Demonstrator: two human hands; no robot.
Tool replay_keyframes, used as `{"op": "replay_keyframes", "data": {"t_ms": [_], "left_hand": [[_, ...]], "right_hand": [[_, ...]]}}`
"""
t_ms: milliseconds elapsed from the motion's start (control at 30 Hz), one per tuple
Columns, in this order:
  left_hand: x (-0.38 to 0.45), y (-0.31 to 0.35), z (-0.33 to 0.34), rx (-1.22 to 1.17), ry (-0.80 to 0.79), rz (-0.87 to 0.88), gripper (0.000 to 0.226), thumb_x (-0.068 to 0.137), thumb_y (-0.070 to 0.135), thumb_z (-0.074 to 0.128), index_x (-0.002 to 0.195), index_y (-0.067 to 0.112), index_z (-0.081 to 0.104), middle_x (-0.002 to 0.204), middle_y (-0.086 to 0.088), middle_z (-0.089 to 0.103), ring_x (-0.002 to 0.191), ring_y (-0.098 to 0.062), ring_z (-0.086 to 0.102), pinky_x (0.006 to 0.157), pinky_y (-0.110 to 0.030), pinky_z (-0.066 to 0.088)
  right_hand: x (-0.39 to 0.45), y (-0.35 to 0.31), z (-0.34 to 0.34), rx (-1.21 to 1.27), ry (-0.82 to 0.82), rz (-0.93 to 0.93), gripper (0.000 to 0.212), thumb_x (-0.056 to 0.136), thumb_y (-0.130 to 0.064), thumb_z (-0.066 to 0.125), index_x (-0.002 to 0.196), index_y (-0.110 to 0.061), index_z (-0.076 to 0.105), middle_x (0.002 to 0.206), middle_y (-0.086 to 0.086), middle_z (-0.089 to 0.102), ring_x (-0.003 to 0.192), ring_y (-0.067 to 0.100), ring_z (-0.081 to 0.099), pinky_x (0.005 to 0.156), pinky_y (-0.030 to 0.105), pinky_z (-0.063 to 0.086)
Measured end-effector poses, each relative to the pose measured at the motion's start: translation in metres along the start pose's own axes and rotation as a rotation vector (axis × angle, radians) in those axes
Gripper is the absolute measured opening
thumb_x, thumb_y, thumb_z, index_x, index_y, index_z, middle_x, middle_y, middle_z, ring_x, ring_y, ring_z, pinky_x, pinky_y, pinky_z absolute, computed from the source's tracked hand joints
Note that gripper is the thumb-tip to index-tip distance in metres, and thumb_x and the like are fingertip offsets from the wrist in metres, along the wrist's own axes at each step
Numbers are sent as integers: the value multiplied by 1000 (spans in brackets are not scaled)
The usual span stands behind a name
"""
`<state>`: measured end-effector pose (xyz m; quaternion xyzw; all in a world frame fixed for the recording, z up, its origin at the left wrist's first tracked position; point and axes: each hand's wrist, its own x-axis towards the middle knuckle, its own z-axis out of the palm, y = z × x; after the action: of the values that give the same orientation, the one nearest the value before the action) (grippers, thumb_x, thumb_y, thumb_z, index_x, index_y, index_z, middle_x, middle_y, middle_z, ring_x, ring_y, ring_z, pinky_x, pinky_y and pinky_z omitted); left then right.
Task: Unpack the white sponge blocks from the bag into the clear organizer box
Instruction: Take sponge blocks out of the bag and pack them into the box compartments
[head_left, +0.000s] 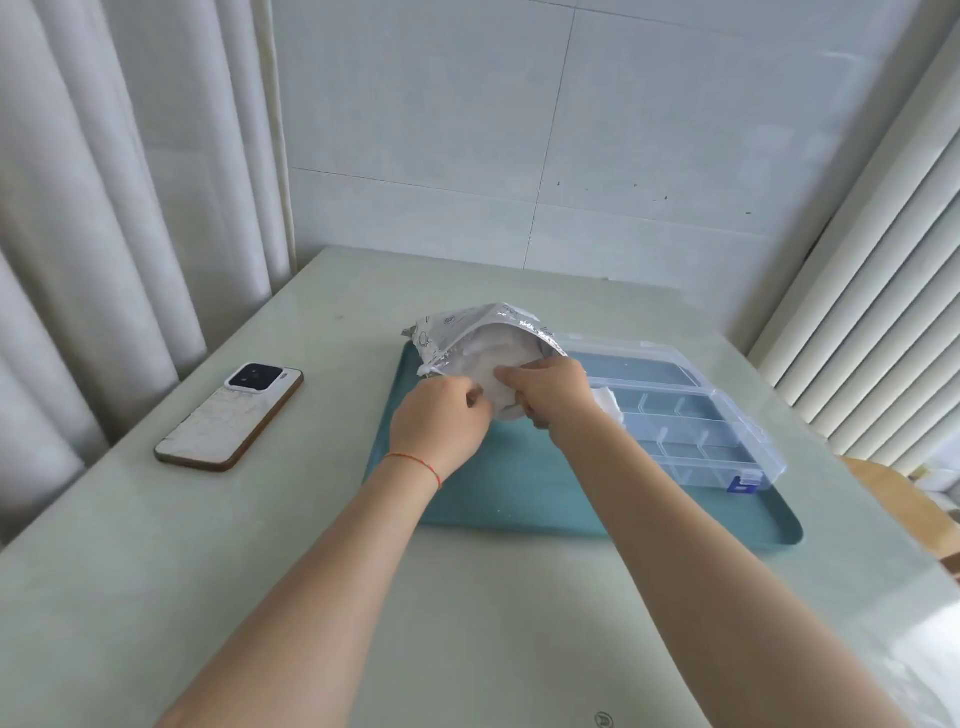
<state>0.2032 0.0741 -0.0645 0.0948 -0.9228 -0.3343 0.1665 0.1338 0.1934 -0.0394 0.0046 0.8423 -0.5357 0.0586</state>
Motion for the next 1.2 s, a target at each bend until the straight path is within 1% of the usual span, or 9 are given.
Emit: {"op": "replay_keyframes", "data": {"t_ms": [133, 233, 367, 533, 633, 833, 1033, 1133, 1200], "left_hand": [[-1, -1, -2, -129, -30, -40, 33, 83, 33, 45, 99, 20, 70, 86, -4, 71, 83, -30, 67, 78, -40, 55], [-2, -1, 0, -159, -66, -37, 35, 89, 26, 50, 121, 26, 64, 84, 2, 69, 81, -28, 68, 80, -37, 55], [-2, 0, 5, -178, -100, -37, 34, 88, 26, 52, 119, 28, 64, 90, 1, 72, 77, -30, 67, 78, -38, 56], [-1, -2, 7, -192, -100, -46, 34, 88, 25, 52, 120, 25, 65, 97, 0, 72, 69, -24, 63, 76, -31, 54], [-1, -3, 8, -196, -109, -42, 37, 89, 25, 51, 124, 23, 64, 101, 0, 72, 78, -28, 65, 81, -33, 54], [-3, -1, 9, -193, -118, 1, 25, 90, 19, 50, 108, 20, 68, 81, -6, 69, 68, -33, 60, 74, -39, 55], [-2, -3, 8, -195, -146, 0, 35, 91, 21, 51, 122, 28, 65, 75, 5, 63, 62, -24, 55, 77, -35, 55], [-2, -2, 9, -183, -145, -6, 39, 92, 22, 52, 130, 24, 60, 75, 2, 63, 64, -26, 56, 79, -36, 54], [-1, -2, 10, -189, -136, -8, 39, 92, 20, 52, 130, 23, 60, 76, 1, 63, 65, -27, 56, 79, -36, 54]], "right_hand": [[-3, 1, -6, 88, 2, 37, 28, 81, -24, 77, 66, -11, 58, 53, 3, 45, 43, 18, 33, 43, 24, 27], [-5, 3, -10, 14, 52, -13, 30, 81, -28, 77, 68, -11, 56, 54, 1, 43, 44, 18, 33, 45, 23, 28], [-5, 3, -9, 43, 100, -16, 19, 81, -23, 76, 75, -13, 61, 55, -2, 49, 47, 16, 41, 48, 25, 33], [-6, 3, 0, 317, 63, 78, 10, 84, -12, 72, 78, -10, 64, 47, 0, 45, 33, 12, 34, 38, 19, 26], [-8, 1, 0, 324, 95, 66, 7, 83, -13, 73, 79, -13, 67, 51, 1, 47, 40, 15, 38, 40, 20, 29], [-8, 2, -4, 370, 163, 49, 11, 81, -14, 73, 74, -17, 64, 58, -2, 49, 49, 15, 42, 47, 23, 32], [-15, 4, -7, 359, 171, 76, 23, 81, -14, 73, 67, -13, 55, 57, 0, 45, 51, 17, 37, 50, 24, 33], [-18, 5, -9, 343, 152, 88, 15, 78, -14, 66, 74, -12, 52, 64, 4, 35, 57, 21, 28, 52, 26, 26], [-23, 7, -14, 315, 133, 92, 10, 79, -18, 65, 79, -13, 56, 68, 5, 42, 58, 21, 35, 53, 27, 30]]}}
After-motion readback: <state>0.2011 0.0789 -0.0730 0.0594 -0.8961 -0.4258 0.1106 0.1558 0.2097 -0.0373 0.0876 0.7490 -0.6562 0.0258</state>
